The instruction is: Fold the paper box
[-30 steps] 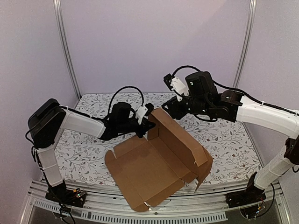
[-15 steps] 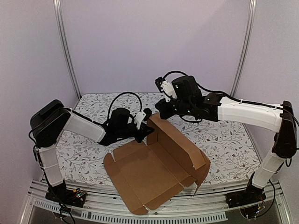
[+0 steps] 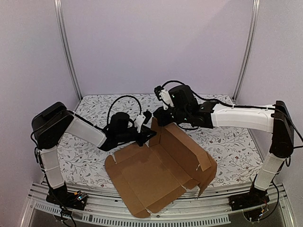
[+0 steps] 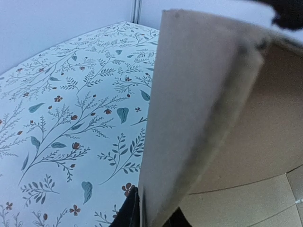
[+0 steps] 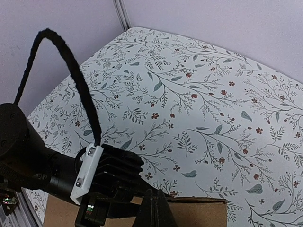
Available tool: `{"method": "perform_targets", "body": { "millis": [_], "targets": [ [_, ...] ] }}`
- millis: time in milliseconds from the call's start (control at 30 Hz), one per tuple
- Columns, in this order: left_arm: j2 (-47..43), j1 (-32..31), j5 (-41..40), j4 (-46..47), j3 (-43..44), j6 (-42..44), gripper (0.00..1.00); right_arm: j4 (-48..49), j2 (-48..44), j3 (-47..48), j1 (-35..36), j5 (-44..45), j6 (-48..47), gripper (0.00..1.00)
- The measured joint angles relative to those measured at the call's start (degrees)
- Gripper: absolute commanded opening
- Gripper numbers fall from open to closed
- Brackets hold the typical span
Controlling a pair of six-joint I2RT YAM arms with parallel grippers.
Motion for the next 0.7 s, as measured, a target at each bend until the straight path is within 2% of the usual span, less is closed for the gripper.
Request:
{"method": "perform_targets", "body": {
  "millis": [200, 500, 700],
  "targets": [
    [0.4, 0.0, 0.1, 3.0, -1.4, -1.3, 0.19, 4.9, 0.6, -3.4, 0.0, -0.3, 1.6, 0.00],
    [2.0, 0.0, 0.3, 5.9, -1.6, -2.6, 0.32, 8.4, 0.5, -5.2, 0.1, -0.4, 2.8, 0.00],
    [3.6, 0.0, 0.3, 7.7, -1.2, -2.8, 0.33, 8.7, 0.5, -5.4, 0.4, -0.5, 3.0, 0.00]
  ]
}}
